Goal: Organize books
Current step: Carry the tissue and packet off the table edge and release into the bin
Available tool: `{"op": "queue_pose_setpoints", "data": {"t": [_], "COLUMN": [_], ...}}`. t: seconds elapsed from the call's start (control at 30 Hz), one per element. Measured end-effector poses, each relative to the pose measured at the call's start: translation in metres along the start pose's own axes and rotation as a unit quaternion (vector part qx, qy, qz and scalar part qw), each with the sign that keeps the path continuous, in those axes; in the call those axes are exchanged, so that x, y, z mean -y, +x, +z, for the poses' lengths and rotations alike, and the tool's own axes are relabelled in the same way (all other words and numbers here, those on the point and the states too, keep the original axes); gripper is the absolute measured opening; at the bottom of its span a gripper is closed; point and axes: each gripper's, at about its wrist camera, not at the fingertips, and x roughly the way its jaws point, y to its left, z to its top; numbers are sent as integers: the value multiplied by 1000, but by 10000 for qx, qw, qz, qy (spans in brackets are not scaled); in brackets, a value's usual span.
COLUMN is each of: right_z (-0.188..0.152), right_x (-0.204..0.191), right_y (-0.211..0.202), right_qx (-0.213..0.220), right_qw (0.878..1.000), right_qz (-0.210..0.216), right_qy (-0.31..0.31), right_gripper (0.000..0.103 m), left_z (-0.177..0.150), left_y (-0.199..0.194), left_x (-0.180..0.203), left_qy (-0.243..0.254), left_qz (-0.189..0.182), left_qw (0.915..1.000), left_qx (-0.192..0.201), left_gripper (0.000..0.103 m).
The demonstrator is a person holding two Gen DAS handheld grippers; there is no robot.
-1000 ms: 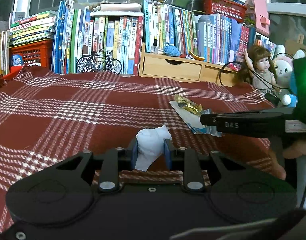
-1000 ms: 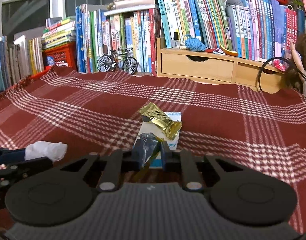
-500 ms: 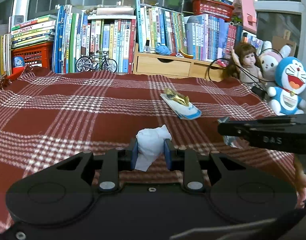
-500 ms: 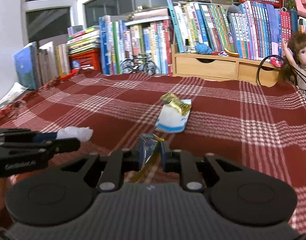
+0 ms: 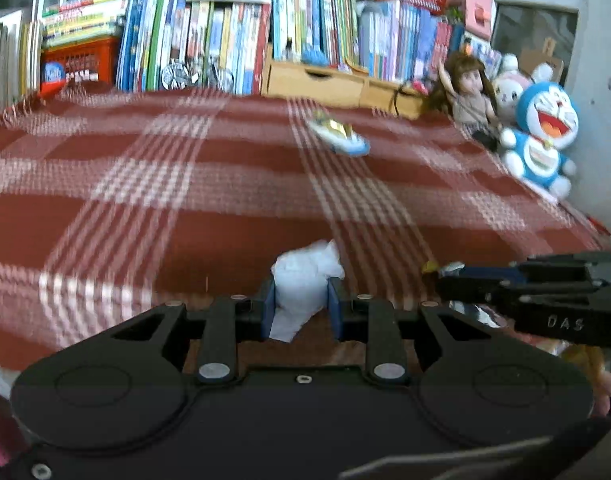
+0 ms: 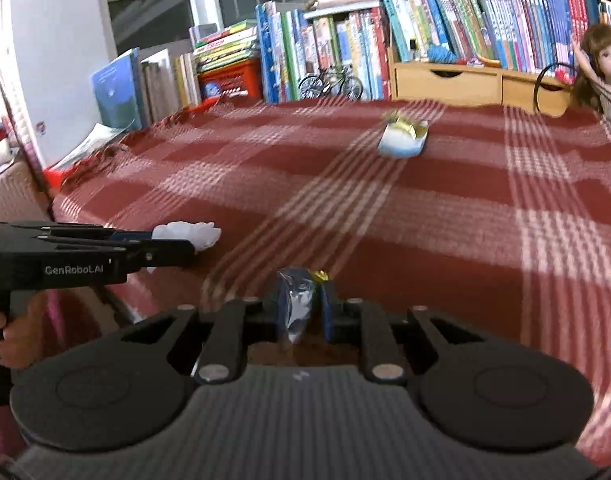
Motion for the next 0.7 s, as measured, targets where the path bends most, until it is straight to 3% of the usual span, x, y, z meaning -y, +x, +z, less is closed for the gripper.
{"op": "queue_pose_setpoints", "data": {"t": [0.27,0.7], "right_z": [-36,-109], "right_x": [-18,-31], "right_y": [-16,12], "right_qx": [-197,-1311], "right_qw": [9996,9897], "right_qz": [158,292], "right_qy": [121,502], "right_gripper": [24,24], "left_z": [-54,-111], "left_y": [-7,22], "left_x": [-3,-13], "left_qy": [-211,-465], "left_qz": [82,255], "left_qw": [9969,9808], "left_qx": [-749,-1878], "left_gripper": [25,25]}}
